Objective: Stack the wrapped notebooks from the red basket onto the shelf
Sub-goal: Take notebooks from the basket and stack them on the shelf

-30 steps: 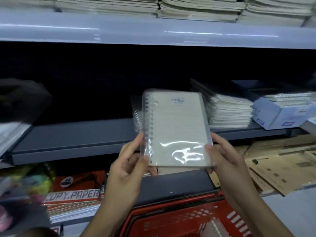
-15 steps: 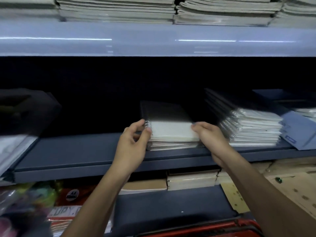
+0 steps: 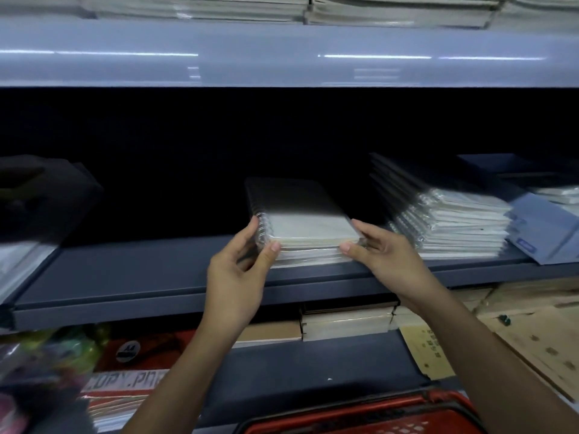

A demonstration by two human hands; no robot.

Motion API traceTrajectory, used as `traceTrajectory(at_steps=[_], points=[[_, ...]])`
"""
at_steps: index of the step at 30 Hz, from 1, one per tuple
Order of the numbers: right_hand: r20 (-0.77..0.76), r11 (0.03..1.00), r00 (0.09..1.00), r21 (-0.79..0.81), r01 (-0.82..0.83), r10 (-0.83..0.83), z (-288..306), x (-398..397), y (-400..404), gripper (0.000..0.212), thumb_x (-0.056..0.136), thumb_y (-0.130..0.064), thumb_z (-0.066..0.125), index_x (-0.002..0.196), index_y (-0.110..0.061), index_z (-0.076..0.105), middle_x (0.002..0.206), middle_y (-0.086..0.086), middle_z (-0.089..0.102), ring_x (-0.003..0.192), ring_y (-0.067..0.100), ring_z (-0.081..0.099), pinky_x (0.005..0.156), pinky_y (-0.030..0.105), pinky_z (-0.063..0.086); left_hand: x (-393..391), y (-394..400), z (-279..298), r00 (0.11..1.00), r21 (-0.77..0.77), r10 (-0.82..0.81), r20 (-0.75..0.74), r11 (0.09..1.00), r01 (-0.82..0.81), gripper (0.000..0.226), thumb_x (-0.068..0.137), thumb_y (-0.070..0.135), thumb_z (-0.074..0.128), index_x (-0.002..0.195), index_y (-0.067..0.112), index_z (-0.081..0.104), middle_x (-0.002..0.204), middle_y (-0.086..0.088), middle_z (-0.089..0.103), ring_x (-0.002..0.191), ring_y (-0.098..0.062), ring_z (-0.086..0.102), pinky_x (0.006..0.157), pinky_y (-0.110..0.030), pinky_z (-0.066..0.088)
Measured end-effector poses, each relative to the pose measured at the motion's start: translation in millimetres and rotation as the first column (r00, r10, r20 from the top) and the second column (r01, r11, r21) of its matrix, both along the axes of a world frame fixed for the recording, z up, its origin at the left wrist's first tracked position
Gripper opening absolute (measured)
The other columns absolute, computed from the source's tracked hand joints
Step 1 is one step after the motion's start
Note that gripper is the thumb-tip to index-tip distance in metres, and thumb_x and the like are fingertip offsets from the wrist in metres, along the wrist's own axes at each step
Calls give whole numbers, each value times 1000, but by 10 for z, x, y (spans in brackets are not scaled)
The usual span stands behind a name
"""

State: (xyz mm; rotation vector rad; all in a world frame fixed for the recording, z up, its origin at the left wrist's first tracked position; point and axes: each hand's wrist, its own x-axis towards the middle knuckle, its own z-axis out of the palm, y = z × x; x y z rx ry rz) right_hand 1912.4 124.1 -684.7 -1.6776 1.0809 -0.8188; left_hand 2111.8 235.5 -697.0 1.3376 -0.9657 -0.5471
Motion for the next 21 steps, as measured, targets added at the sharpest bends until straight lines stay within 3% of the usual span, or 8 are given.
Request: traceTrajectory(at_steps=[4,7,10,12,15,18,20,21], points=[[5,999,999,-18,45,-45,34,-67,98,72,85,-37,76,149,-30,43,139,-3,58,130,9,53,98,18,39,1,61,-12,1000,20,4,20,1000,-4,62,86,29,75,142,30,51,129,15,63,114,11,60,90,-8,48],[23,987,994,-110,113,-111,84,-171,285,70,86,-41,74,149,-37,42,152,-3,46,136,7,45,95,15,37,-48,178,15,994,17,67,84,998,-68,58,82,41,76,134,45,52,137,11,56,123,-3,56,96,-22,50],[21,980,996,-176,94,-92,88,-346,541,64,87,-42,71,145,-40,45,153,-11,42,134,6,48,102,19,43,-190,380,71,984,-7,138,116,990,-138,43,84,39,74,124,40,60,130,12,54,115,1,55,82,-9,51],[-6,981,996,-176,82,-84,53,-531,738,60,89,-42,69,144,-42,46,152,-16,41,132,5,51,106,25,46,-338,539,41,992,6,97,81,995,-98,36,86,36,73,121,37,62,125,11,58,109,2,59,76,-6,49],[-119,981,989,-183,65,-87,-204,-907,1015,52,93,-43,64,143,-40,50,142,-24,48,124,-5,52,97,14,47,-639,729,-219,998,88,-52,33,995,49,31,86,29,75,116,29,66,114,7,69,92,1,66,76,-16,54],[-273,981,947,-144,132,-168,-682,-1437,1248,40,93,-39,66,133,-32,62,123,-20,60,111,-4,59,87,8,47,-965,884,-660,982,224,-184,-47,956,190,24,82,24,80,103,30,69,99,1,74,81,-7,68,83,-40,58],[-436,985,883,-81,152,-172,-1011,-1739,1387,22,93,-26,69,115,-27,72,102,-15,65,90,-3,61,75,6,47,-1147,981,-965,959,321,-261,-111,904,284,23,79,26,82,99,32,71,95,1,75,83,-11,70,82,-43,58],[-538,988,828,-64,144,-155,-1169,-1834,1441,14,92,-21,70,97,-34,74,88,-16,65,79,-2,60,69,10,46,-1229,1015,-1091,944,358,-296,-144,874,328,23,80,25,81,99,32,71,96,0,75,84,-13,70,80,-40,58]])
